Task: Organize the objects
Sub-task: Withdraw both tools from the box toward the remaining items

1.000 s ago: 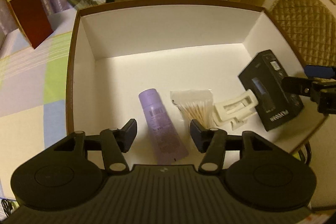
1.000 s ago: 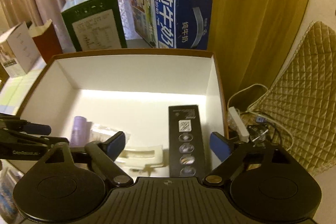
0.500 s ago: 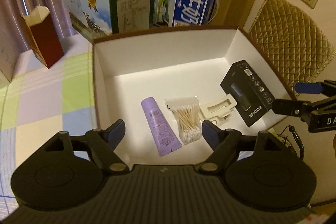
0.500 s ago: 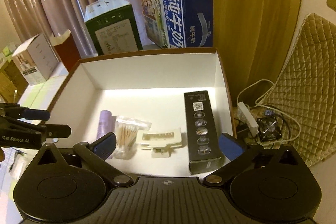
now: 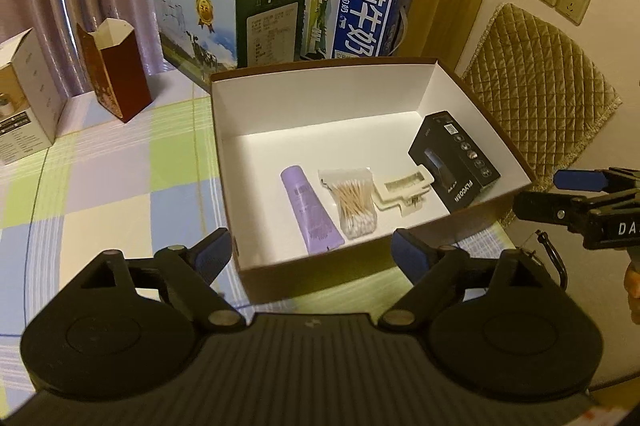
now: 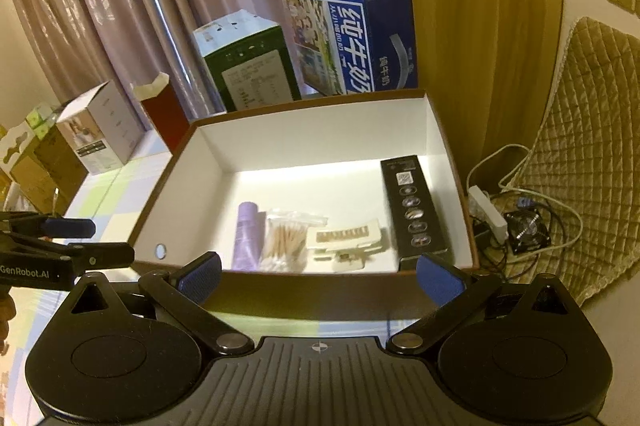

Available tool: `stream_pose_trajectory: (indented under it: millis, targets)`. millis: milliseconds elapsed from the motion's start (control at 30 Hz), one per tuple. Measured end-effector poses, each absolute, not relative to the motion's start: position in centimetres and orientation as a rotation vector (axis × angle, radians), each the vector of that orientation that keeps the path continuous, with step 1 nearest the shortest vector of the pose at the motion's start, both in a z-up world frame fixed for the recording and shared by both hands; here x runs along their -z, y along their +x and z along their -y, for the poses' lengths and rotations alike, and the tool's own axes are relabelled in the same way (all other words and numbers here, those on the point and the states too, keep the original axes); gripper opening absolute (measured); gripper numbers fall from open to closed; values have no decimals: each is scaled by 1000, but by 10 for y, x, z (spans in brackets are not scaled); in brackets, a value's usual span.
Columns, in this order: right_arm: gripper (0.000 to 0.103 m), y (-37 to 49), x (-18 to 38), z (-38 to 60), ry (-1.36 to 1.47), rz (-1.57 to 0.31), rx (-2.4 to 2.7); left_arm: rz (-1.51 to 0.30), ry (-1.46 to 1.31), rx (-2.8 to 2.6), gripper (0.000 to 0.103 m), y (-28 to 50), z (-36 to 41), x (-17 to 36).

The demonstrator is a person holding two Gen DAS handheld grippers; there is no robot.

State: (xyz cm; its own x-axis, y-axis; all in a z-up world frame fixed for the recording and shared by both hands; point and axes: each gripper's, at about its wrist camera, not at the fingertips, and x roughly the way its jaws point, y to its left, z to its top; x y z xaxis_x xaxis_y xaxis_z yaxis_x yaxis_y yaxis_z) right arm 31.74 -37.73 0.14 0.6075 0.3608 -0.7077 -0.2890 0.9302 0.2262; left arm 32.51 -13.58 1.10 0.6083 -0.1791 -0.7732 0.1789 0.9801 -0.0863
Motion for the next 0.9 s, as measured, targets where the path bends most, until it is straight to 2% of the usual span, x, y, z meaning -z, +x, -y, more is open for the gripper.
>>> stream_pose_trajectory:
  millis: [900]
  targets:
    - [101, 220, 13, 308, 136, -905, -442, -943, -58, 153, 85, 212, 69, -3]
